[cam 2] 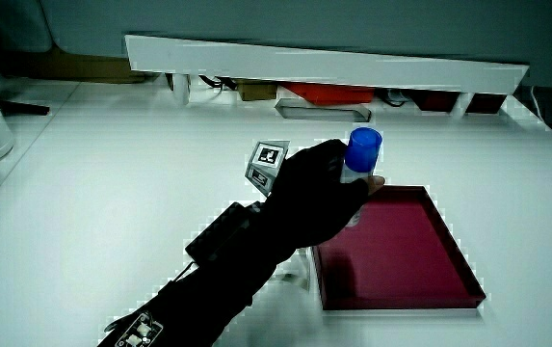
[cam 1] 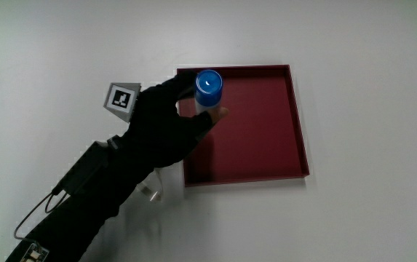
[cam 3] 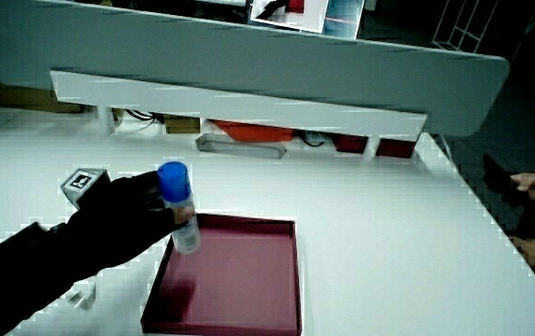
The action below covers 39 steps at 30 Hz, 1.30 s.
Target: Place glue into plate
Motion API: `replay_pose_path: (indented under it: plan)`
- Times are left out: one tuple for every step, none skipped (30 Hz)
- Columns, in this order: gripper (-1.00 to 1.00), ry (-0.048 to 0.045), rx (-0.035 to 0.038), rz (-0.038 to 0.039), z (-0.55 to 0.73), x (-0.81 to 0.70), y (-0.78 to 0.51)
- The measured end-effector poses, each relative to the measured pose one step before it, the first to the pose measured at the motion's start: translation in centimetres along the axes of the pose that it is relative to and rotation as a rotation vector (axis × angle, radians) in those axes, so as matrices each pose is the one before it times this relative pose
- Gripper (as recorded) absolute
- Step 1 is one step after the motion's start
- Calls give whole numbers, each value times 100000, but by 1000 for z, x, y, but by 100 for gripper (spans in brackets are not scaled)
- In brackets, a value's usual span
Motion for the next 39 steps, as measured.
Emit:
replay_pose_path:
  plan:
    - [0,-642,-804,-16,-275,-270,31]
    - [0,1607,-403,46,-213,-464,32]
    - [0,2069,-973,2244,-192,-337,-49]
    - [0,-2847,-690,-737,-299,-356,-2]
    - [0,-402,-823,1173,-227,-423,-69]
    - [0,-2304,-1325,18,-285,-240,-41]
    - [0,5690,-887,1507,-137,-305,-52]
    - [0,-2364,-1031,1492,-260,-193,-77]
    - [0,921,-342,1219,-167,-71,-56]
    - [0,79,-639,1051,-160,-117,-40]
    - [0,3207,-270,2731,-61,-197,-60]
    - [0,-1215,101,-916,-103,-163,-26]
    - [0,-2320,-721,509,-114,-275,-29]
    - [0,652,30,782,-40,-115,-20]
    - [0,5,151,537,-50,-38,-38]
    - [0,-453,-364,981,-47,-84,-43]
    - [0,780,-365,539,-38,-176,-3]
    - [0,-3014,150,-100,-13,-98,-57]
    - [0,1454,764,623,72,-99,-67]
    - [0,-617,638,-1603,-12,-110,-32]
    - [0,69,300,-536,-97,-65,-19]
    - [0,1107,-159,558,-41,23,-12]
    - [0,-1145,-161,-458,-8,-64,20]
    - [0,836,-179,1278,52,63,-30]
    - [0,459,288,-717,10,-57,12]
    - [0,-829,-253,1526,-32,47,-50]
    - [0,49,623,-1608,-11,-183,45]
    - [-8,819,-121,331,20,-91,-3]
    - [-17,-1240,-11,475,-23,22,-18]
    - [-25,-249,-237,1017,-3,51,-24]
    - [-33,-128,126,-532,5,-78,21]
    - [-42,-824,-364,672,25,-38,-56]
    - [-50,-2025,517,416,61,-34,-127]
    - [-58,-2096,578,444,136,175,-238]
    - [-67,-1509,390,465,233,108,-208]
    - [-75,-1101,-100,-1338,298,151,-139]
    - [-83,-3891,-699,-3346,259,162,-52]
    - [-92,-2432,-2758,1798,307,603,-244]
    - [-100,-2432,-2758,1798,285,606,-264]
